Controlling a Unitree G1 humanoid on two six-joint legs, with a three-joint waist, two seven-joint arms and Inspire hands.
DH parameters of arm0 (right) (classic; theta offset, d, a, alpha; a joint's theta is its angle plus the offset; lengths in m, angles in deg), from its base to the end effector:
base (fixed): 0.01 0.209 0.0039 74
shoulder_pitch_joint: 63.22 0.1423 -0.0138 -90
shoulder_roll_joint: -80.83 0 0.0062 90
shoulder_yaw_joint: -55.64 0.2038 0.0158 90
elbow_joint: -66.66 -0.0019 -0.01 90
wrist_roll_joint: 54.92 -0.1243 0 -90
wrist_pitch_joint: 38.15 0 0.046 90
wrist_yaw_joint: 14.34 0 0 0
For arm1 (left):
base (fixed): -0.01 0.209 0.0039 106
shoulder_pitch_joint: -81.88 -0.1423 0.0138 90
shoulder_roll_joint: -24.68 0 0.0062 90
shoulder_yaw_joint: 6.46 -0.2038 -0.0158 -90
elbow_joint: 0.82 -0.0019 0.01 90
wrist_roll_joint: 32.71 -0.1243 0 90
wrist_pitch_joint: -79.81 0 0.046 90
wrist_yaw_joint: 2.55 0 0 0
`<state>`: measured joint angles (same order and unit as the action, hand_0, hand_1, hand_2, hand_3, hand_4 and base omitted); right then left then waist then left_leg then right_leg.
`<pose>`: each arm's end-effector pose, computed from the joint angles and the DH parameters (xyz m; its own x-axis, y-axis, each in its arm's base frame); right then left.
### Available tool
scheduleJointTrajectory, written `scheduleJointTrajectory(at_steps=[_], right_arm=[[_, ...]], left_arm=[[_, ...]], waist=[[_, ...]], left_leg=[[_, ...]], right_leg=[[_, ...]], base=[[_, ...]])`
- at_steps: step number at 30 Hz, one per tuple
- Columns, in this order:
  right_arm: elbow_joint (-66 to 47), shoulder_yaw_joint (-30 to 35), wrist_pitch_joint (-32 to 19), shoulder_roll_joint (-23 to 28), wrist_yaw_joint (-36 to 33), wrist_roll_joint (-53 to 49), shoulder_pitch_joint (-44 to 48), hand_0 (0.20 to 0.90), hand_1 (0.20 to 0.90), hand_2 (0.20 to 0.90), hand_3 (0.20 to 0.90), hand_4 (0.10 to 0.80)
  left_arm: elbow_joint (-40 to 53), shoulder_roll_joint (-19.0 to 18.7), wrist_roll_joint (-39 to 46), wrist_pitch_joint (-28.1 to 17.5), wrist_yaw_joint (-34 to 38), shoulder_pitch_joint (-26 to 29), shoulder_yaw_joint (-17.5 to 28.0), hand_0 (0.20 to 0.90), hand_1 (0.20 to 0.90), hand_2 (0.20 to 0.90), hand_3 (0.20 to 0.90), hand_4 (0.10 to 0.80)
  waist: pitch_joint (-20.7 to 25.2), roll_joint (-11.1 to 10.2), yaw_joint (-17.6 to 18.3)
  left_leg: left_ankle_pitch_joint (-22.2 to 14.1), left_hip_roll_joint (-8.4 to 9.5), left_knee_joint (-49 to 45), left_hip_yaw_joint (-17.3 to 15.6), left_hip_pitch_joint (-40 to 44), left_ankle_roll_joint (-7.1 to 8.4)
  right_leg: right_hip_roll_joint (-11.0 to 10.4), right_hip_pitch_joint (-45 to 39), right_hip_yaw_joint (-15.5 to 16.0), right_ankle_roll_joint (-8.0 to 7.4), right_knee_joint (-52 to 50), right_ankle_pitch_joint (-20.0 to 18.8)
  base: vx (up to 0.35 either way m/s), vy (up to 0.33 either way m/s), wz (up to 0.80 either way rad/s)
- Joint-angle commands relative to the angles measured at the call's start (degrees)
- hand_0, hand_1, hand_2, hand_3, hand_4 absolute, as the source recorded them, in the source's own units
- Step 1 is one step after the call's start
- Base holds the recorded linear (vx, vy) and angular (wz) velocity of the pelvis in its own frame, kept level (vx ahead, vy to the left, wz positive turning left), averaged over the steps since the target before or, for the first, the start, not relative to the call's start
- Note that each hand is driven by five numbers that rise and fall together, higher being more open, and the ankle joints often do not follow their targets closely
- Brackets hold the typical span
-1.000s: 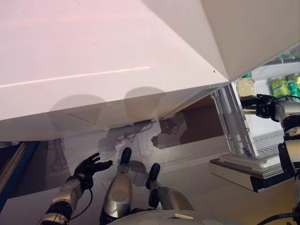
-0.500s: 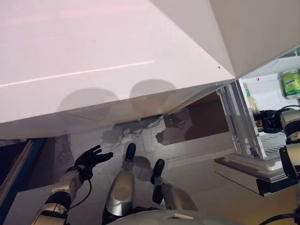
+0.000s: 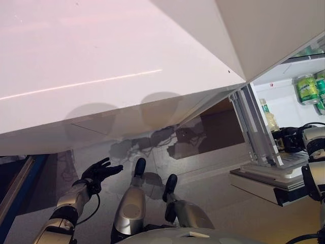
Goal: Put drinks into fridge and close the fridge
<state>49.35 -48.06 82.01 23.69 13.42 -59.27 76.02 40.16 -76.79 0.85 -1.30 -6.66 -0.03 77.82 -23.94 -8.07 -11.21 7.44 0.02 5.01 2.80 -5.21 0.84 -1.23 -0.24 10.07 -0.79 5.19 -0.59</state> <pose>0.2716 -0.3805 0.1223 0.5455 -0.3141 -0.7770 0.0321 0.9343 -0.3552 0.1665 0.2866 -0.0534 0.6726 0.1667 -0.7210 -0.2556 0.9667 -0.0149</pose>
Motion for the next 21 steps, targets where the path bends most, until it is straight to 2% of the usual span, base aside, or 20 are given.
scheduleJointTrajectory(at_steps=[1,3,4,5,6,21], right_arm=[[-1.3,-3.4,0.1,1.7,1.2,1.9,-1.0,0.3,0.3,0.3,0.2,0.1],[-1.2,-3.6,0.1,1.5,1.2,2.2,-0.8,0.538,0.538,0.538,0.477,0.377],[-1.3,-3.6,0.0,1.5,1.0,2.2,-0.8,0.608,0.608,0.608,0.56,0.46],[-1.4,-3.5,-0.1,1.6,1.0,2.4,-0.8,0.825,0.825,0.825,0.812,0.712],[-1.4,-3.4,-0.2,1.7,1.1,2.4,-0.8,0.9,0.9,0.9,0.9,0.8],[-2.2,-2.4,-1.6,2.2,-5.6,-1.3,-0.2,0.9,0.9,0.9,0.9,0.8]], left_arm=[[-1.5,-1.1,-1.7,0.1,0.4,-1.8,-0.2,0.9,0.9,0.9,0.9,0.8],[-1.9,-1.0,-1.5,0.1,0.5,-1.3,-0.4,0.9,0.9,0.9,0.9,0.8],[-2.0,-1.0,-1.5,0.2,0.6,-1.2,-0.3,0.9,0.9,0.9,0.9,0.8],[-1.9,-1.2,-1.3,0.4,0.6,-1.0,-0.3,0.9,0.9,0.9,0.9,0.8],[-2.0,-1.3,-1.3,0.4,0.5,-1.0,-0.3,0.9,0.9,0.9,0.9,0.8],[-3.5,-1.3,-1.1,0.8,0.8,-0.2,-0.1,0.9,0.9,0.9,0.9,0.8]], waist=[[4.4,-0.4,0.2],[4.5,-0.4,0.3],[4.5,-0.4,0.3],[4.5,-0.4,0.4],[4.5,-0.5,0.4],[5.6,-0.6,0.8]], left_leg=[[-5.2,1.22,-2.0,0.1,-2.4,-1.12],[-5.2,1.24,-1.9,0.1,-2.4,-1.14],[-5.2,1.23,-1.9,0.1,-2.4,-1.15],[-5.2,1.23,-2.0,0.0,-2.5,-1.14],[-5.2,1.23,-2.0,0.1,-2.5,-1.14],[-5.5,1.27,-2.2,-0.1,-1.7,-1.34]], right_leg=[[-0.5,6.7,-0.7,-3.61,-3.7,-4.5],[-0.5,6.8,-0.8,-3.66,-3.7,-4.6],[-0.5,6.8,-0.9,-3.66,-3.8,-4.6],[-0.5,6.8,-0.9,-3.68,-3.8,-4.6],[-0.5,6.9,-0.9,-3.69,-3.8,-4.6],[-0.5,6.2,-1.2,-3.67,-4.1,-4.3]], base=[[0.0,0.0,0.0],[0.0,0.0,0.0],[0.0,0.0,0.0],[0.0,0.0,0.0],[0.0,0.0,0.0],[0.001,0.001,0.0]])
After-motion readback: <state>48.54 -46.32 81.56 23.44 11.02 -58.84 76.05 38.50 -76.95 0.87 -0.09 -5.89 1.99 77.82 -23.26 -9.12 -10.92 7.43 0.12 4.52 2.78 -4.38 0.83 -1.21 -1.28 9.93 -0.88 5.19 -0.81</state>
